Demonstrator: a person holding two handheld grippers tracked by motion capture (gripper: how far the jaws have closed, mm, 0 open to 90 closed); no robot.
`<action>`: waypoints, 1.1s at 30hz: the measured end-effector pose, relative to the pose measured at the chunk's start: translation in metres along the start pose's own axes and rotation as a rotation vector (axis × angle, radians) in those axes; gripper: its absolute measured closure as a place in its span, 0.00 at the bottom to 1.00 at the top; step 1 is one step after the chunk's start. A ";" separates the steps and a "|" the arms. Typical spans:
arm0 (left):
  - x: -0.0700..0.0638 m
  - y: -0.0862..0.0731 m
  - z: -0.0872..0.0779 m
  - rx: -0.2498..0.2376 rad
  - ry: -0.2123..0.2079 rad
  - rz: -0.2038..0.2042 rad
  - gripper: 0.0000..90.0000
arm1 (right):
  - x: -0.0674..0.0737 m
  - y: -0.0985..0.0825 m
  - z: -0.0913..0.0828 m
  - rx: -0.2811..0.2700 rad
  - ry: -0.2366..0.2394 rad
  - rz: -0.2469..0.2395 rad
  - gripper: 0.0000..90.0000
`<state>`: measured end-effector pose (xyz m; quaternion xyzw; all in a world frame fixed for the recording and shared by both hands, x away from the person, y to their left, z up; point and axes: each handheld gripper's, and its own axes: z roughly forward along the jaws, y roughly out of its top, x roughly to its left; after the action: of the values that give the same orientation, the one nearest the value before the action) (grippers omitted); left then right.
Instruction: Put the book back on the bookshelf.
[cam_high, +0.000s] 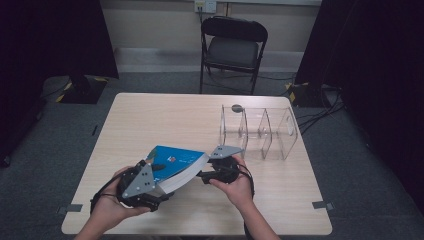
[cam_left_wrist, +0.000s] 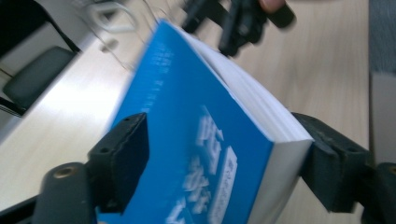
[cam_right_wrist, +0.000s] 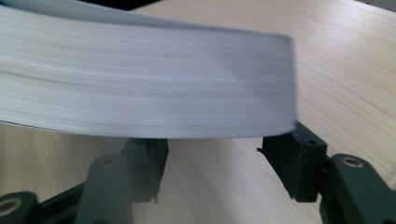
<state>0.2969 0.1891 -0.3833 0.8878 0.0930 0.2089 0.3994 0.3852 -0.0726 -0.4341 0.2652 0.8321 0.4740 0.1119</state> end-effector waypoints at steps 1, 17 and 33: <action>-0.007 -0.001 0.000 0.016 -0.008 0.060 0.48 | 0.003 0.001 0.001 0.018 0.000 -0.024 0.45; 0.031 0.008 -0.025 -0.016 0.077 -0.067 0.68 | 0.002 -0.009 0.018 0.027 0.039 0.037 0.30; 0.046 0.050 -0.031 -0.192 0.042 -0.215 0.67 | -0.019 -0.018 -0.018 -0.002 -0.018 0.073 0.28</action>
<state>0.3240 0.1917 -0.3141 0.8259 0.1758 0.1914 0.5004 0.3873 -0.1033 -0.4414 0.2997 0.8203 0.4763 0.1023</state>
